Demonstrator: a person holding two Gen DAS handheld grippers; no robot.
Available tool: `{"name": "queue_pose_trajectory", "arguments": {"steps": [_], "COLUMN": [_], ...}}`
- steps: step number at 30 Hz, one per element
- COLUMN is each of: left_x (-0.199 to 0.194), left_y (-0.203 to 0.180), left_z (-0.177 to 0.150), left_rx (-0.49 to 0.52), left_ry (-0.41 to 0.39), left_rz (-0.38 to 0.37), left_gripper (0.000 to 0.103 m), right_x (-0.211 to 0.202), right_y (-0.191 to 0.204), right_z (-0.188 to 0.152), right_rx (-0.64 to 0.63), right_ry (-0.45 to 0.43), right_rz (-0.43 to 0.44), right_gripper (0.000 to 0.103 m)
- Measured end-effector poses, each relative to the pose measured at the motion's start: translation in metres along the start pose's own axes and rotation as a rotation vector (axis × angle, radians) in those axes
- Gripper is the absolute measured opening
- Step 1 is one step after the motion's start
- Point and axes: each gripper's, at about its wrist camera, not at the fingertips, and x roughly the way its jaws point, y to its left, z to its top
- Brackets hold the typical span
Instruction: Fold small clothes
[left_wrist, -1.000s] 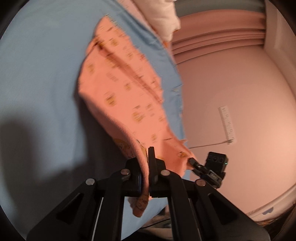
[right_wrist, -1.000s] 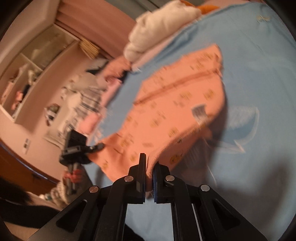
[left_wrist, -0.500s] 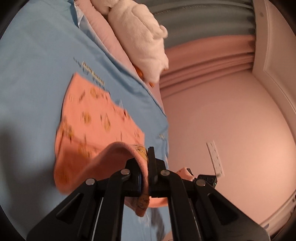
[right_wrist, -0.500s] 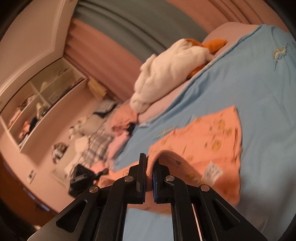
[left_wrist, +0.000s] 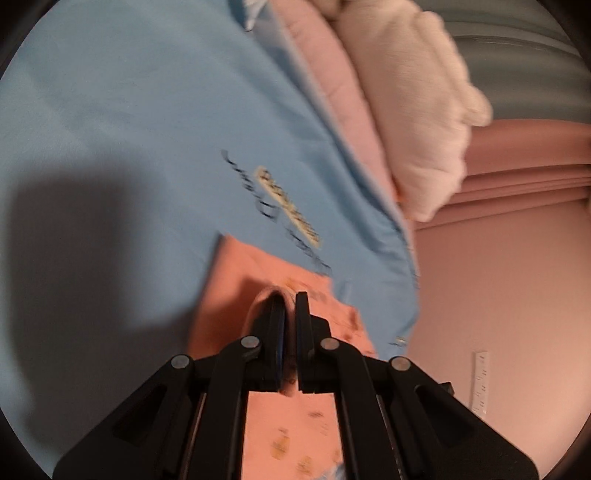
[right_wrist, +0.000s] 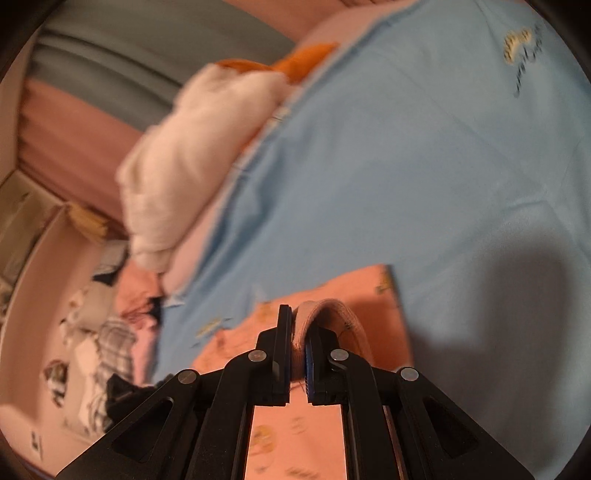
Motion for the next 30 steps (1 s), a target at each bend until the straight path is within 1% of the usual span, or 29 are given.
{"name": "queue_pose_trajectory", "arguments": {"steps": [1,3,4,5,6,7,8,10,11,12,13,14,16,18,19,20,21,22,23,24,25,26,27,28,30], "left_x": [0.004,0.004,0.003,0.001,-0.003,-0.005,-0.006,-0.004,-0.004,-0.003,0.000,0.002,0.009,0.009,0.009,0.010,0.011,0.012,0.013,0.013,0.012,0.009,0.004,-0.005,-0.016], "left_y": [0.001,0.000,0.000,0.001,0.002,0.002,0.001,0.000,-0.002,-0.003,-0.002,-0.001,-0.001,0.002,0.006,0.010,0.013,0.017,0.020,0.024,0.028,0.031,0.031,0.028,0.018], "left_z": [0.002,0.000,-0.001,-0.003,-0.004,-0.006,-0.009,-0.013,-0.014,-0.014,-0.012,-0.010,-0.004,0.002,0.007,0.010,0.014,0.019,0.023,0.026,0.030,0.033,0.034,0.035,0.034], "left_rx": [0.012,0.042,0.047,0.049,0.050,0.057,0.064,0.070,0.082,0.088,0.075,0.053,-0.002,-0.064,-0.117,-0.158,-0.190,-0.228,-0.260,-0.291,-0.321,-0.335,-0.332,-0.296,-0.196], "left_ry": [0.011,0.025,0.031,0.043,0.055,0.064,0.080,0.113,0.118,0.111,0.101,0.098,0.085,0.053,0.030,0.014,-0.001,-0.024,-0.037,-0.045,-0.053,-0.068,-0.086,-0.107,-0.109], "left_rz": [0.014,0.021,0.013,-0.006,-0.026,-0.033,-0.040,-0.055,-0.048,-0.032,-0.022,-0.027,-0.043,-0.073,-0.086,-0.086,-0.075,-0.048,-0.047,-0.056,-0.067,-0.078,-0.080,-0.056,-0.017], "left_gripper": [0.001,0.002,0.004,0.011,0.018,0.021,0.025,0.025,0.023,0.022,0.018,0.003,0.003,0.003,0.003,0.003,0.003,0.003,0.003,0.011,0.020,0.040,0.047,0.046,0.046], "right_x": [0.006,0.013,0.011,0.009,0.006,0.003,-0.003,-0.003,-0.003,0.001,0.001,0.006,0.011,0.013,0.013,0.013,0.015,0.016,0.018,0.020,0.021,0.021,0.018,0.017,0.006], "right_y": [-0.006,-0.015,-0.017,-0.017,-0.017,-0.016,-0.016,-0.014,-0.011,-0.008,-0.005,-0.002,-0.003,-0.009,-0.011,-0.014,-0.014,-0.018,-0.022,-0.022,-0.022,-0.025,-0.029,-0.028,-0.026], "right_z": [-0.001,-0.002,-0.004,-0.005,-0.006,-0.007,-0.009,-0.011,-0.014,-0.015,-0.015,-0.013,-0.009,-0.001,0.004,0.012,0.015,0.020,0.025,0.028,0.031,0.033,0.034,0.034,0.031], "right_rx": [0.018,0.044,0.045,0.042,0.042,0.044,0.039,0.017,0.000,-0.017,-0.043,-0.050,-0.023,0.051,0.078,0.115,0.136,0.164,0.182,0.180,0.171,0.170,0.183,0.189,0.158], "right_ry": [0.022,0.061,0.075,0.079,0.081,0.085,0.091,0.117,0.138,0.153,0.158,0.162,0.162,0.157,0.139,0.108,0.097,0.085,0.059,0.040,0.023,0.011,-0.004,-0.015,-0.039], "right_rz": [-0.031,-0.027,-0.023,-0.015,0.000,0.018,0.036,0.031,0.039,0.029,-0.016,-0.036,-0.061,-0.016,0.013,0.052,0.071,0.088,0.076,0.052,0.025,0.007,0.017,0.028,0.029], "right_gripper": [0.008,0.008,0.010,0.018,0.023,0.034,0.037,0.037,0.036,0.036,0.023,0.006,0.006,0.006,0.006,0.006,0.006,0.006,0.006,0.006,0.012,0.019,0.039,0.047,0.047]}}
